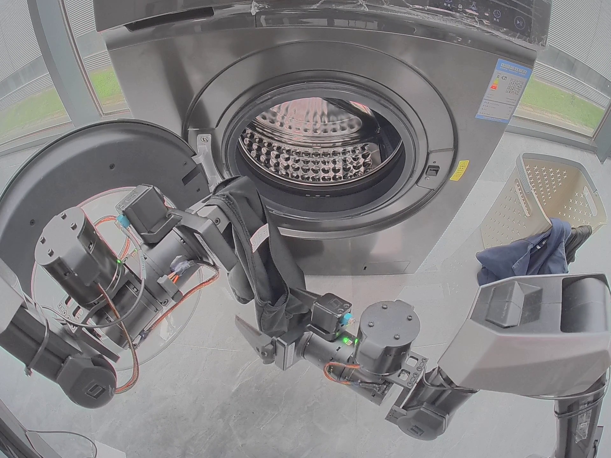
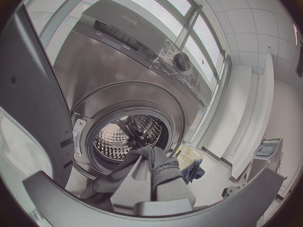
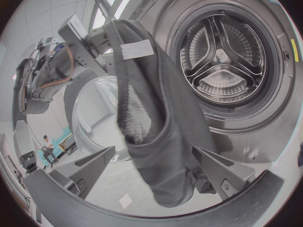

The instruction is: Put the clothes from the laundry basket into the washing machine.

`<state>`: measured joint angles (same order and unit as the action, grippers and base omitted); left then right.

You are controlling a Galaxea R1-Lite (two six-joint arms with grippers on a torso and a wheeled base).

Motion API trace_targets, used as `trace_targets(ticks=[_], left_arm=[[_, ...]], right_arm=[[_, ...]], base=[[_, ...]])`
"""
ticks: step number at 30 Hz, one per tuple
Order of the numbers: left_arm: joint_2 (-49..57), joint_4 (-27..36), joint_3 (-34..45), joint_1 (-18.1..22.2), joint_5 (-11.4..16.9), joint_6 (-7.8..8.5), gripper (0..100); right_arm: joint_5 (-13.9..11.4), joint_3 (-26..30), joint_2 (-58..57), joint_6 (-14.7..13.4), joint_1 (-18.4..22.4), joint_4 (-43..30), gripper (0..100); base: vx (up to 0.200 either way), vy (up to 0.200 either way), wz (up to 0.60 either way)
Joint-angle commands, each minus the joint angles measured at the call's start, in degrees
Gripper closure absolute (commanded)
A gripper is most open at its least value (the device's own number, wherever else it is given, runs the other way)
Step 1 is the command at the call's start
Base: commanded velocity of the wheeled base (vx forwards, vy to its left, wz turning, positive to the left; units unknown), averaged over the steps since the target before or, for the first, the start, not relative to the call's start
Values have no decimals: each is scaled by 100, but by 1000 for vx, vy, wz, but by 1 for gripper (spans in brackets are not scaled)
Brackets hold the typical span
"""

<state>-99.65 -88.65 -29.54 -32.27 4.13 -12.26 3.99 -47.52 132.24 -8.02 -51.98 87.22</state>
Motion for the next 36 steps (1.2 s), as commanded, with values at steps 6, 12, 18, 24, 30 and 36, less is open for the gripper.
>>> trace_targets(ticks=[6, 12, 18, 24, 30, 36], left_arm=[[7, -3, 1, -16, 0, -4, 100], [7, -3, 18, -8, 0, -4, 100], [7, -3, 27, 36, 9, -4, 100], [24, -3, 168, 54, 17, 13, 100], [77, -3, 238, 107, 17, 22, 100], [253, -3, 291, 107, 26, 40, 100]], right_arm=[[164, -565, 293, -15, 364, 5, 100], [243, -504, 179, -33, 461, -48, 100], [225, 199, -427, -15, 610, -4, 100], [199, 1096, -1377, -24, 1173, 40, 100], [155, 1561, -2256, -15, 1533, 102, 100], [164, 1430, -2721, 11, 1753, 32, 100]], base=[[0, 0, 0], [0, 0, 0], [0, 0, 0], [0, 0, 0], [0, 0, 0], [0, 0, 0]])
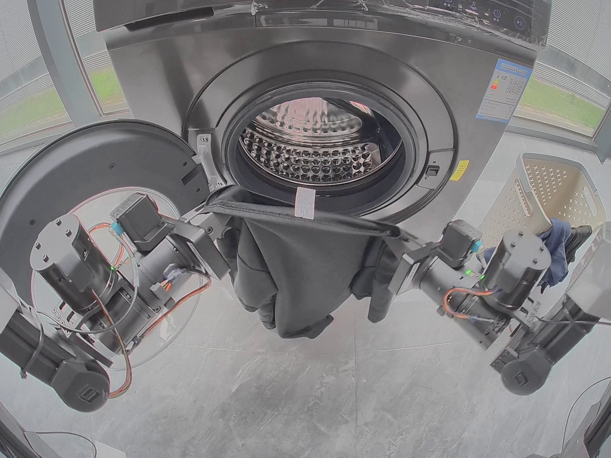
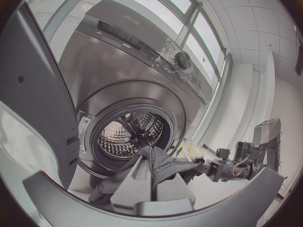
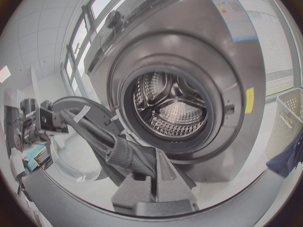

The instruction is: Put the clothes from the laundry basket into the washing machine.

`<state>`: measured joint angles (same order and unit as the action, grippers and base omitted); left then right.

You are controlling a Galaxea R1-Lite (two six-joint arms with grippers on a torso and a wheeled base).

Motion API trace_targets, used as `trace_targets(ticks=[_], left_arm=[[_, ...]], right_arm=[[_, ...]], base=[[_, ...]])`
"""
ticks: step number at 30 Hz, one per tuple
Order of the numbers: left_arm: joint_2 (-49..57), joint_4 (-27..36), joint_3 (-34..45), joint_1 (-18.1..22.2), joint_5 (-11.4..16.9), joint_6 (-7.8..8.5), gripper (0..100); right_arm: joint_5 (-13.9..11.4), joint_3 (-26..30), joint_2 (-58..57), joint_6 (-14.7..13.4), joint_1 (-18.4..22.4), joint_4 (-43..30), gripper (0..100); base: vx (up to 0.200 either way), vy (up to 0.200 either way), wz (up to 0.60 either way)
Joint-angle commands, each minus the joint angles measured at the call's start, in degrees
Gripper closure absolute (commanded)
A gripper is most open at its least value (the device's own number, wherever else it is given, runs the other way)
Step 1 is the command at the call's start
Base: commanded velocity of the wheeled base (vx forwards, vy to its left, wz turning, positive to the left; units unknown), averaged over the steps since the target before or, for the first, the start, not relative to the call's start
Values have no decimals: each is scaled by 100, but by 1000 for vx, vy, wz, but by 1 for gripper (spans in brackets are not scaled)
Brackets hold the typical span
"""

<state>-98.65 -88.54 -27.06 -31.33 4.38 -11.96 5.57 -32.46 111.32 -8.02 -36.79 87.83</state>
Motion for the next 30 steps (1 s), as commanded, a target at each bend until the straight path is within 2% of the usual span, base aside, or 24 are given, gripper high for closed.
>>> trace_targets(ticks=[1, 7, 8, 11, 13, 19, 30], left_arm=[[162, -14, 34, 4, 2, 9, 100], [188, -14, 34, -40, 2, 18, 100], [188, -14, -1, -49, -7, 53, 100], [197, -23, -97, -57, 2, 291, 100], [258, -14, -124, -49, -7, 352, 100], [425, -14, -106, -31, -7, 317, 100], [443, -14, -458, -31, -209, 282, 100]], right_arm=[[-3, -120, -673, 20, 278, -29, 100], [5, -93, -999, 20, 392, -47, 100], [5, -129, -1051, 20, 392, -47, 100], [67, -225, -1192, 29, 374, -47, 100], [84, -296, -1227, 20, 348, -56, 100], [84, -304, -1280, 37, 348, -65, 100], [84, -129, -1605, 37, 322, -126, 100]], base=[[0, 0, 0], [0, 0, 0], [0, 0, 0], [0, 0, 0], [0, 0, 0], [0, 0, 0], [0, 0, 0]])
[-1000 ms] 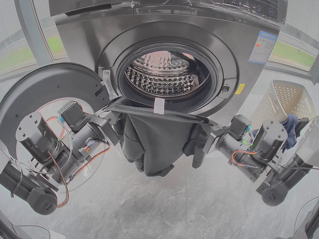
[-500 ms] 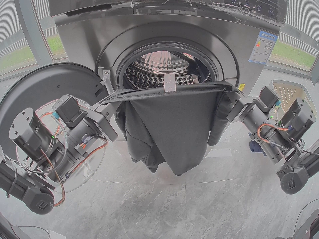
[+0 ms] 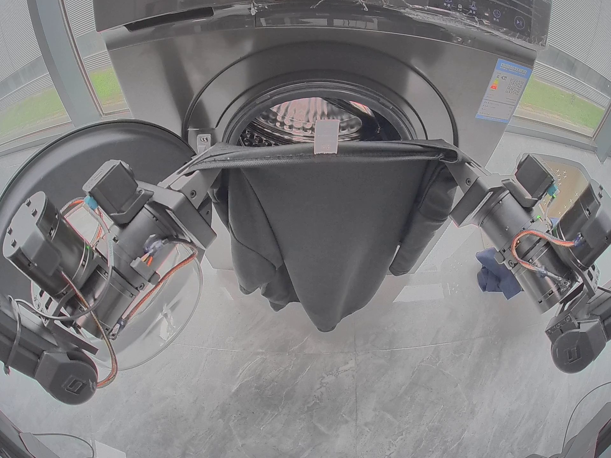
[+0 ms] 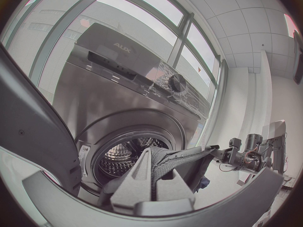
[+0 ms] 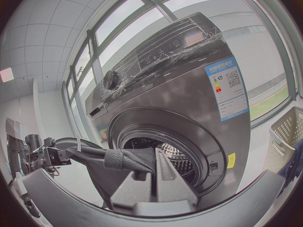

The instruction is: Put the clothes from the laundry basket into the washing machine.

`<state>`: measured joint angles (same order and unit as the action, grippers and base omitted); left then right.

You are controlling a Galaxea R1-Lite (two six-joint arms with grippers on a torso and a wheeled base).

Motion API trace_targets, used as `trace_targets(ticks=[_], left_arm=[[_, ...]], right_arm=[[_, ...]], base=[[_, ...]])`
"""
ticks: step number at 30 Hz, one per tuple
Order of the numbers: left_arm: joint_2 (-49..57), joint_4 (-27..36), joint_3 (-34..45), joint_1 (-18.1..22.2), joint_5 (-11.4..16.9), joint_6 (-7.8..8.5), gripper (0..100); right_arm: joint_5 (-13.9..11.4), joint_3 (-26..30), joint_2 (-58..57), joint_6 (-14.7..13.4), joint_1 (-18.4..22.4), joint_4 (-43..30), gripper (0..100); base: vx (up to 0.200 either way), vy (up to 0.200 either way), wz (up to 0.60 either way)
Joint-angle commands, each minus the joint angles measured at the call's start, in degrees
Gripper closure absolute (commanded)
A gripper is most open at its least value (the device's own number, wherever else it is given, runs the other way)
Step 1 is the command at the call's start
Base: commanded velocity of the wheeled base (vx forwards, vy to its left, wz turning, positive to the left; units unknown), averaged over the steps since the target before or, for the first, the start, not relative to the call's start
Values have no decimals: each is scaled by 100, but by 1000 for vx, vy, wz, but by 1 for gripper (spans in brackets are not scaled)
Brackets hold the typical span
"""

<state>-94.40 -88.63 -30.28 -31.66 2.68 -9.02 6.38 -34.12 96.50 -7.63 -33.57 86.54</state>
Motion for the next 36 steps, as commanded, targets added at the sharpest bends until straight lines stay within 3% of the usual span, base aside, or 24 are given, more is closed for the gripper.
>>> trace_targets(ticks=[1, 26, 36], left_arm=[[19, -6, -136, 2, -48, -12, 100], [-175, -6, -259, -42, -40, 58, 100], [-298, -6, -347, -622, 39, 14, 100]], right_arm=[[4, 37, -123, -2, 0, 3, 100], [-14, 169, -167, 157, 70, -6, 100], [-84, 494, 308, 42, -264, 56, 100]], base=[[0, 0, 0], [0, 0, 0], [0, 0, 0]])
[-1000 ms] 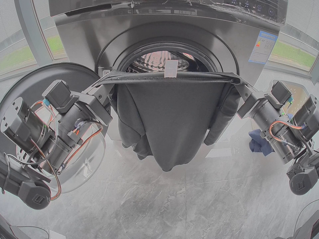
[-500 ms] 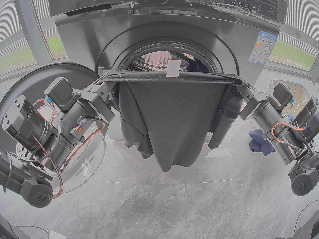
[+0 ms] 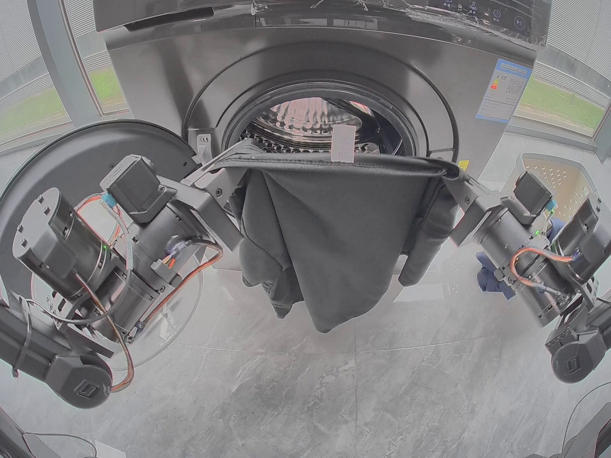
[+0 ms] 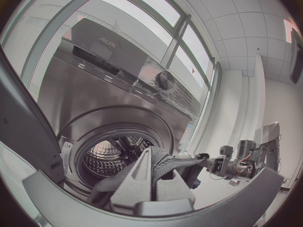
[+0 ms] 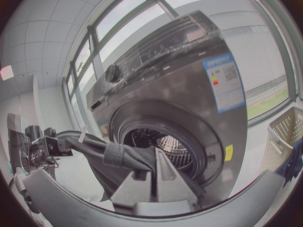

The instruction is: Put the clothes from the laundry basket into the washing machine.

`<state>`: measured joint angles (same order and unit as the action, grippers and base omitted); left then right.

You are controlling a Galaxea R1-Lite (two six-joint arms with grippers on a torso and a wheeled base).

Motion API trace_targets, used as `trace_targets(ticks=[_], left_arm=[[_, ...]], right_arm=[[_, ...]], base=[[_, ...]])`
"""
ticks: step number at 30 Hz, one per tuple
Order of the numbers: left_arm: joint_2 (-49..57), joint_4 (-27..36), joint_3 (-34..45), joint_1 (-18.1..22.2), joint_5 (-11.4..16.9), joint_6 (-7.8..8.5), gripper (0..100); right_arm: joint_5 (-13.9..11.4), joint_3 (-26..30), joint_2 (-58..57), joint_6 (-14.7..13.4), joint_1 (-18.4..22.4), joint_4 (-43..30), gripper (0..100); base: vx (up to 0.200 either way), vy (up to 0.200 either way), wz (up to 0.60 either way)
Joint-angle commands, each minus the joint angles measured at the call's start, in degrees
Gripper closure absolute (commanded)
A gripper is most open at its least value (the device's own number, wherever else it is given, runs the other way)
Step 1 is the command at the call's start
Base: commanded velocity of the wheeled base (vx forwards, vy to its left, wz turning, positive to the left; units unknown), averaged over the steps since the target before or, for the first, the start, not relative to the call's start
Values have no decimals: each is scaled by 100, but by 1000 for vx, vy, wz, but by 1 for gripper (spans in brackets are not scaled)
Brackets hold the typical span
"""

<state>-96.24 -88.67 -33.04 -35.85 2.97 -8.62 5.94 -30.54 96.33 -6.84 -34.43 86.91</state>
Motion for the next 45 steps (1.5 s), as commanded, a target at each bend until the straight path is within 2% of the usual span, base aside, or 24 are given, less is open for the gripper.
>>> trace_targets(ticks=[1, 5, 6, 11, 18, 25, 40, 45], left_arm=[[-123, -1, -80, -256, 10, -35, 100], [-254, -1, -36, -370, 10, -52, 100], [-360, -1, -107, -387, 10, -43, 100], [-694, 8, -432, -572, 19, -61, 100], [-949, 8, -845, -774, 10, -52, 100], [-843, -1, -933, -818, 19, -52, 100], [-668, -1, -783, -827, 19, -35, 100], [-668, -1, -783, -836, 19, -43, 100]], right_arm=[[-40, 136, 413, -72, -284, 28, 100], [-40, 22, 791, -116, -504, 10, 100], [-40, 13, 949, -116, -627, -16, 0], [-40, 153, 1353, -142, -1057, 63, 0], [-58, 224, 1951, -133, -1136, 63, 0], [-207, -49, 2531, -133, -917, 90, 0], [-181, -849, 2777, -81, -416, 81, 0], [-172, -936, 2804, -54, -258, 63, 0]], base=[[0, 0, 0], [0, 0, 0], [0, 0, 0], [0, 0, 0], [0, 0, 0], [0, 0, 0], [0, 0, 0], [0, 0, 0]])
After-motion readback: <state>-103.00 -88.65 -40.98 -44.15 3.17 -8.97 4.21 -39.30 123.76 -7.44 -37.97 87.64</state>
